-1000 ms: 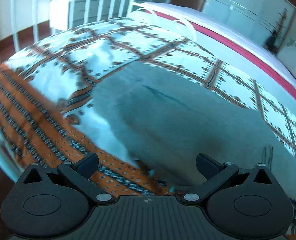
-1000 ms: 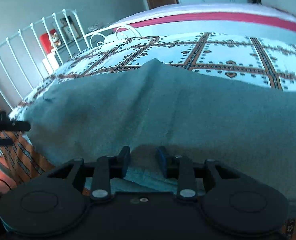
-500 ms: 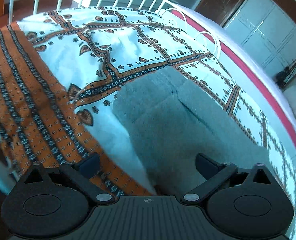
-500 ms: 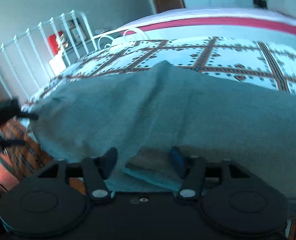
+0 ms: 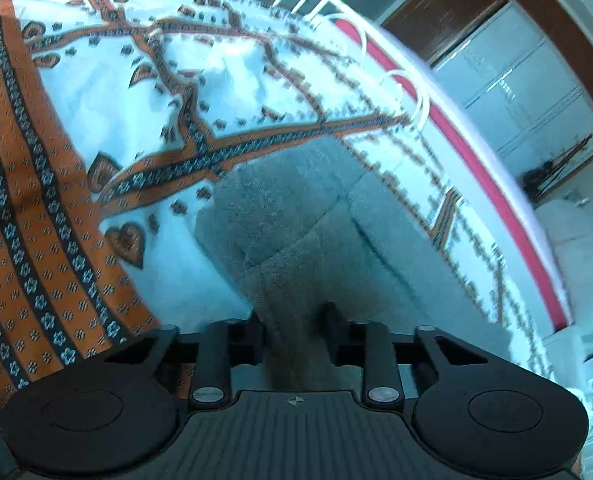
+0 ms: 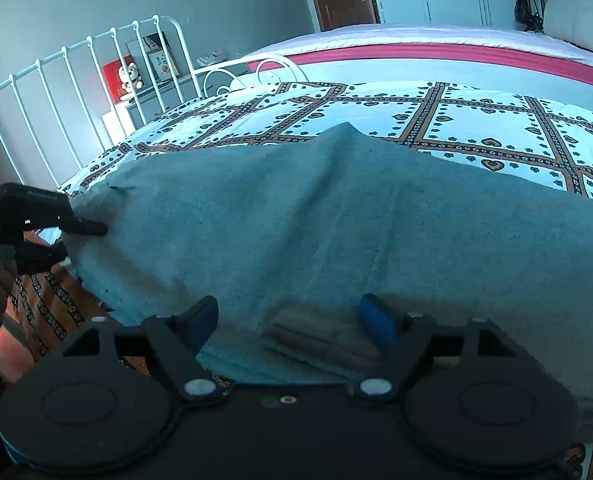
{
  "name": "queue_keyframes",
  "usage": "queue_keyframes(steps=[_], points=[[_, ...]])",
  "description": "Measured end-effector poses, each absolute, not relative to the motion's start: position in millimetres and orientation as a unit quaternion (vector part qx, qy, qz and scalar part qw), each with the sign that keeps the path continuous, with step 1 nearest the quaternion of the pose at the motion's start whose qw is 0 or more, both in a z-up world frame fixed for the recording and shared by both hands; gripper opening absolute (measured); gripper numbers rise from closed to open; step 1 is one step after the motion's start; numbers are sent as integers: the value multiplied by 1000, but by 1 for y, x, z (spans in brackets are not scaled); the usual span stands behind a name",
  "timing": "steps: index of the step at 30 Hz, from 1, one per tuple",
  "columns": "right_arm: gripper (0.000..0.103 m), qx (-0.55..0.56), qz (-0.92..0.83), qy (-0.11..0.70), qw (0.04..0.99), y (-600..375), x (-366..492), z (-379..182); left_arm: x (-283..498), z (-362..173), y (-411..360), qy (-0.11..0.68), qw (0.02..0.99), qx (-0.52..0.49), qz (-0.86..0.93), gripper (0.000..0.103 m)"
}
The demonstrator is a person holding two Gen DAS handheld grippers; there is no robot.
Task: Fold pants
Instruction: 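Grasp the sweatpants edge with the left gripper and lift it, then fold the held edge over the pants with the left gripper and release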
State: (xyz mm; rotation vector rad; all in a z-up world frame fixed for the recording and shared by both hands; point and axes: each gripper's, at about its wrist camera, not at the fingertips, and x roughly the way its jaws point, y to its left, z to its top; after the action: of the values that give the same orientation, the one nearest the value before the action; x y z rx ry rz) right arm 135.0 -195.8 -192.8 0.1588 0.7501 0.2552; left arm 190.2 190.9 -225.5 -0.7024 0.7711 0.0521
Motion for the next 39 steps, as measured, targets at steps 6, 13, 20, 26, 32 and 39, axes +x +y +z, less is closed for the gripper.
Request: queue_keyframes(steps=[6, 13, 20, 26, 32, 39], points=[[73, 81, 126, 363, 920, -197, 134, -194, 194, -232, 194, 376, 857, -351, 39, 33], [60, 102, 115, 362, 919, -204, 135, -188, 200, -235, 186, 366, 862, -348, 36, 51], [39, 83, 84, 359, 926, -214, 135, -179, 194, -228, 186, 342, 872, -348, 31, 21], [39, 51, 75, 341, 936, -217, 131, -169, 185, -205, 171, 296, 904, -307, 16, 19], [35, 16, 74, 377, 923, -212, 136, -188, 181, -188, 157, 264, 923, -281, -8, 18], [36, -1, 76, 381, 922, -207, 142, -195, 172, -155, 117, 211, 950, -216, -79, 18]])
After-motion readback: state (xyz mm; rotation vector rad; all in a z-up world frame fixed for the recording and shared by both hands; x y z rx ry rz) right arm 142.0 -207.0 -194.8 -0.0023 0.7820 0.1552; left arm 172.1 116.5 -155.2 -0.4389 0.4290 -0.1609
